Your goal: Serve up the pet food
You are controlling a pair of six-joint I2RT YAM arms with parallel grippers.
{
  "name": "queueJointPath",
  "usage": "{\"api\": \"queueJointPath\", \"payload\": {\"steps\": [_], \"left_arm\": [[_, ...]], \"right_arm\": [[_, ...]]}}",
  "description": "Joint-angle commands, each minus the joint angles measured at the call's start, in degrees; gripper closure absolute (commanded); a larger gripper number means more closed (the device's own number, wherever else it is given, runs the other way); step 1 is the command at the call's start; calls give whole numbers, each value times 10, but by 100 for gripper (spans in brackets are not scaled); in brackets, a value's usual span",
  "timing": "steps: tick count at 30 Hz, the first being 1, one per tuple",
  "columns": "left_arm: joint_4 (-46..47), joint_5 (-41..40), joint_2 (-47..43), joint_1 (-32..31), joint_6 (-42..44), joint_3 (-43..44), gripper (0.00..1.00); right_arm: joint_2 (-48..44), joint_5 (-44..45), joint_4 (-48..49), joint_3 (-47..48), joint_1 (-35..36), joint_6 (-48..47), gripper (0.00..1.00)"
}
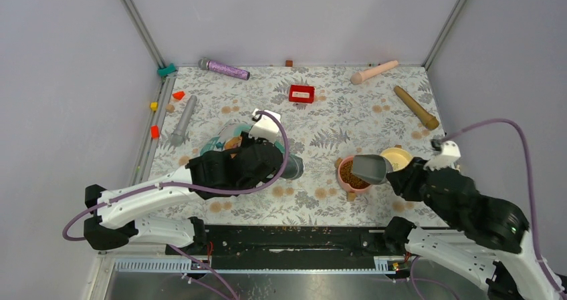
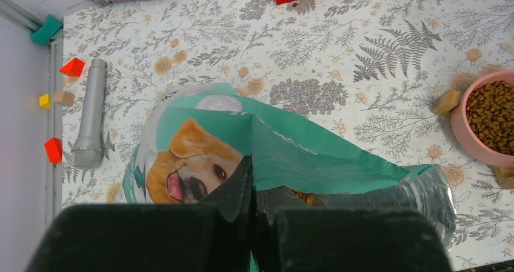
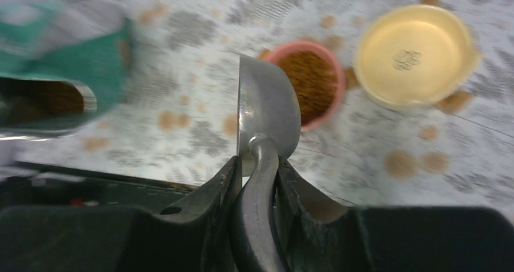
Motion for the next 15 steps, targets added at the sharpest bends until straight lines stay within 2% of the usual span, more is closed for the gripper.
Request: {"api": "queueJointPath", "payload": {"steps": [1,6,10,12,15], "left_arm": [[48,-3,-29,1,2,6,100],[48,-6,-32,1,-2,4,100],[48,-5,-35,1,-5,3,100],[47,-5,-38,1,-9,2,100],[48,-1,-44,1,-12,-1,100]], "right_arm": [[-74,-90,170,6,-2,20,100],[-57,-315,265,19,-2,11,100],[31,-470,320,33,-2,8,100],[75,-485,318,52,-2,-4,100],[115,-432,314,73,-2,-22,100]]}}
